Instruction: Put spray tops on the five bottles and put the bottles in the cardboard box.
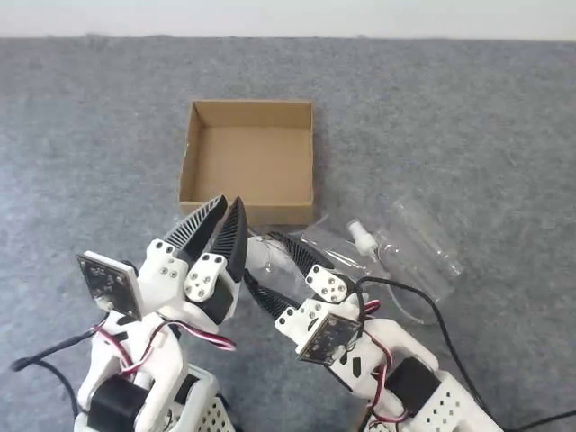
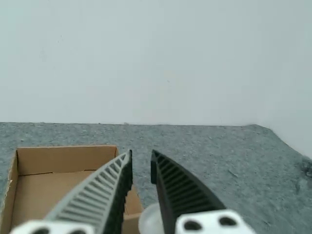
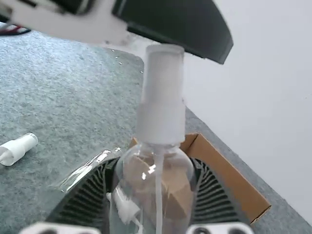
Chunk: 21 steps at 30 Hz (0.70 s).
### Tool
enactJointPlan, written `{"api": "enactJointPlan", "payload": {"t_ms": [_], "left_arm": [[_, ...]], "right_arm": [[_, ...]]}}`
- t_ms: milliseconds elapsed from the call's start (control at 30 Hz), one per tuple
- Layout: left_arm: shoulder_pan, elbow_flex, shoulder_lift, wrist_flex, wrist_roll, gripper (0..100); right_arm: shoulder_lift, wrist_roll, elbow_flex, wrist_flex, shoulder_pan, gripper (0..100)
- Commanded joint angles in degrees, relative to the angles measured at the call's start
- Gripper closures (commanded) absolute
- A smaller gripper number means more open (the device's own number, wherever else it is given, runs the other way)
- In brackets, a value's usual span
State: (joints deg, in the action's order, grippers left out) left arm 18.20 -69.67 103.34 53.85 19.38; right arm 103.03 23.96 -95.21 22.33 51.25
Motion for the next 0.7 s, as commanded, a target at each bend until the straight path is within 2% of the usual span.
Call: {"api": "enactJointPlan", "payload": {"t_ms": [0,267,533,667], "left_arm": [[3.16,0.75,0.53,0.62,-1.76,95],[5.01,-0.66,0.79,0.18,-2.90,94],[4.84,6.55,0.88,0.53,-4.22,94],[0.70,9.01,0.88,0.26,-4.48,94]], "right_arm": [[0.92,0.35,-1.23,0.22,0.57,99.1],[0.92,0.35,-1.23,3.74,0.57,99.1],[0.92,0.35,-1.23,4.00,0.57,99.1],[0.92,0.35,-1.23,6.46,0.48,99.1]]}}
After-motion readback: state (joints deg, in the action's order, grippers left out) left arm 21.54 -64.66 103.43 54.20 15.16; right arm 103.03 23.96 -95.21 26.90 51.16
